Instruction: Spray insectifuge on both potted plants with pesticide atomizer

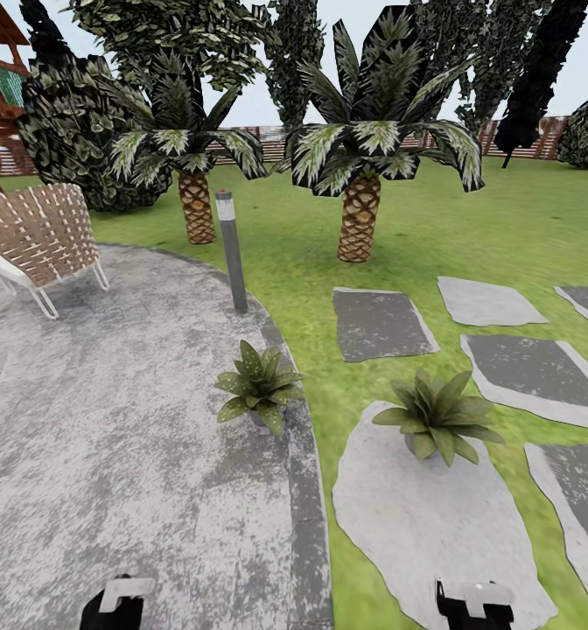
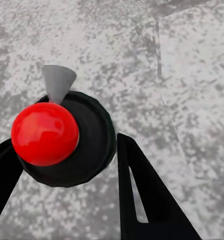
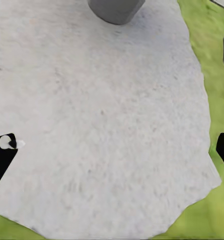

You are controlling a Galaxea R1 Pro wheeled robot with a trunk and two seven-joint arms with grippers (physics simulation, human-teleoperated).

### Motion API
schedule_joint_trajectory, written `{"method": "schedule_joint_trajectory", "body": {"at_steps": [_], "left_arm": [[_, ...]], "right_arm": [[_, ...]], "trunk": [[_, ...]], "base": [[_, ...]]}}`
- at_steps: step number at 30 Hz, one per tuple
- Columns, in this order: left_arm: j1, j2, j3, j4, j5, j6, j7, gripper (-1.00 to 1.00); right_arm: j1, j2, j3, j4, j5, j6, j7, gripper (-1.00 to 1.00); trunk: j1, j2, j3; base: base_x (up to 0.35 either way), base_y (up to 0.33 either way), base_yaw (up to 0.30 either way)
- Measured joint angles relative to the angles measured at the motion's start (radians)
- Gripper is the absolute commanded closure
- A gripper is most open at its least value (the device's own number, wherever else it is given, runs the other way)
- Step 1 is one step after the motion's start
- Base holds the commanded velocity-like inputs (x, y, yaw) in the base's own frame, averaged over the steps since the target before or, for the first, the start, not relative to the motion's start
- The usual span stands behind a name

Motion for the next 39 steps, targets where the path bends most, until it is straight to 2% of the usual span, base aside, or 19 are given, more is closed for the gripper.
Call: {"method": "schedule_joint_trajectory", "body": {"at_steps": [3, 15, 25, 39], "left_arm": [[0.001, 0.002, 0.007, 0.001, 0.005, -0.011, 0.009, 1.00], [0.002, 0.005, 0.004, 0.004, 0.006, -0.009, 0.018, 1.00], [0.018, 0.002, 0.002, 0.003, 0.004, -0.013, 0.017, 1.00], [0.020, 0.000, 0.002, 0.005, 0.004, -0.014, 0.018, 1.00]], "right_arm": [[0.000, 0.003, -0.016, 0.001, 0.002, -0.001, 0.002, -1.00], [0.000, 0.014, -0.019, 0.016, 0.002, -0.001, 0.003, -1.00], [0.000, 0.014, -0.019, 0.028, 0.001, -0.002, 0.001, -1.00], [0.000, 0.015, -0.019, 0.029, 0.000, -0.002, 0.001, -1.00]], "trunk": [[0.000, 0.000, 0.000], [0.000, 0.000, 0.000], [0.000, 0.000, 0.000], [0.000, 0.000, 0.000]], "base": [[0.000, 0.000, 0.000], [0.000, -0.002, 0.000], [0.059, -0.232, -0.009], [0.117, -0.268, -0.248]]}}
